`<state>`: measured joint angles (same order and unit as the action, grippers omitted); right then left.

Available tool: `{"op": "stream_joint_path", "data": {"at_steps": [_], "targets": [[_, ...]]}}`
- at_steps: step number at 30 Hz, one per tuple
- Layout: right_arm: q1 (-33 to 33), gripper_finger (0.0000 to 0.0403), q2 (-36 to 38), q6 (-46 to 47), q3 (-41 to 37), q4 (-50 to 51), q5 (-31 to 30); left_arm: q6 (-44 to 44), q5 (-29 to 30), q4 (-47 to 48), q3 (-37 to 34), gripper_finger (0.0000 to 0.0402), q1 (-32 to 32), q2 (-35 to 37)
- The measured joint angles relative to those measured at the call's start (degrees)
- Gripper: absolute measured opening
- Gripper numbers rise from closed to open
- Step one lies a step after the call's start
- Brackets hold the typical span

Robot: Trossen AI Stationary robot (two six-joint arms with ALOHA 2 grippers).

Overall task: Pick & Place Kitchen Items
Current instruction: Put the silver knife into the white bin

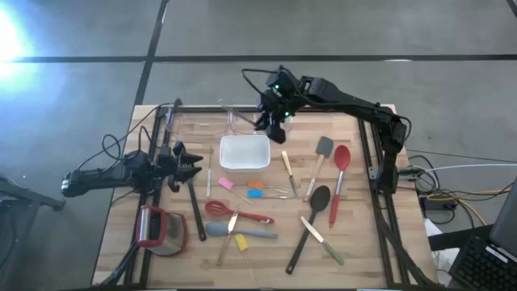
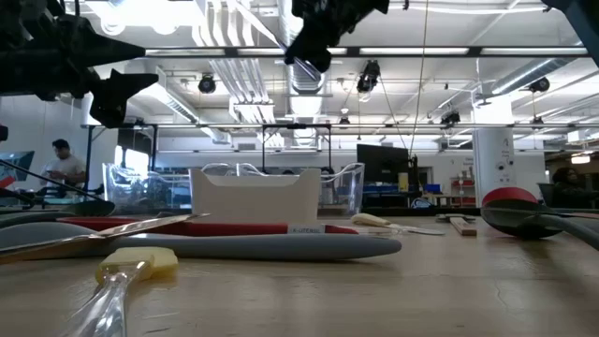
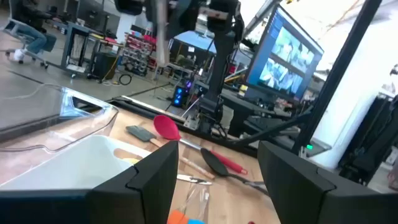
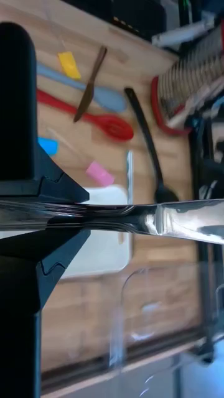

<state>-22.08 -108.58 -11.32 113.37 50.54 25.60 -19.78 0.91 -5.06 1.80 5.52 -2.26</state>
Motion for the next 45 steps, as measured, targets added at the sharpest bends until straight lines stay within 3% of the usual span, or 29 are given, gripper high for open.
{"op": "stream_joint_path", "data": {"at_steps": [6, 10, 14, 19, 24, 27, 30, 35, 43, 45], "targets": [[2.67, 0.0041, -0.78, -0.33, -0.16, 0.36, -1.71, -2.38, 1.00, -3.63, -0.07, 0.0227, 0.00, -0.33], [5.02, 0.0041, 0.09, 1.12, -0.13, -1.52, -3.74, 3.78, 7.19, -11.63, -0.02, 0.0227, 0.00, -0.66], [6.55, 0.0041, 0.07, 2.30, -0.12, -0.49, -5.16, 12.44, 8.63, -13.48, 1.65, 0.0227, 0.00, -0.81], [8.17, 0.0041, 0.12, 7.15, 0.43, 3.13, -9.63, 16.31, 8.63, -2.67, 8.31, 0.0227, 0.00, -0.81], [8.93, 0.0041, 0.10, 4.95, 0.51, 6.25, -12.10, 14.43, 8.65, 12.05, 16.18, 0.0227, 0.00, -0.88], [8.68, 0.0041, -0.30, 3.92, 0.16, 8.48, -13.69, 13.87, 8.66, 14.56, 17.25, 0.0227, 0.00, -0.88], [7.95, 0.0041, -2.95, 6.16, 0.55, 12.20, -16.61, 14.43, 10.45, 13.90, 17.02, 0.0227, 0.00, -1.00], [5.29, 0.0041, -11.45, 14.70, 6.23, 19.18, -15.98, 18.86, 15.44, 12.24, 16.82, 0.0227, 0.00, -1.42], [4.63, 0.0041, -25.72, 19.74, 21.75, 29.10, -10.98, 21.47, 16.03, 12.19, 16.81, 0.0227, 0.00, -1.42], [4.65, 0.0041, -25.94, 20.96, 20.51, 27.50, -9.08, 21.50, 16.06, 12.18, 16.81, 0.0227, 0.02, -1.42]]}}
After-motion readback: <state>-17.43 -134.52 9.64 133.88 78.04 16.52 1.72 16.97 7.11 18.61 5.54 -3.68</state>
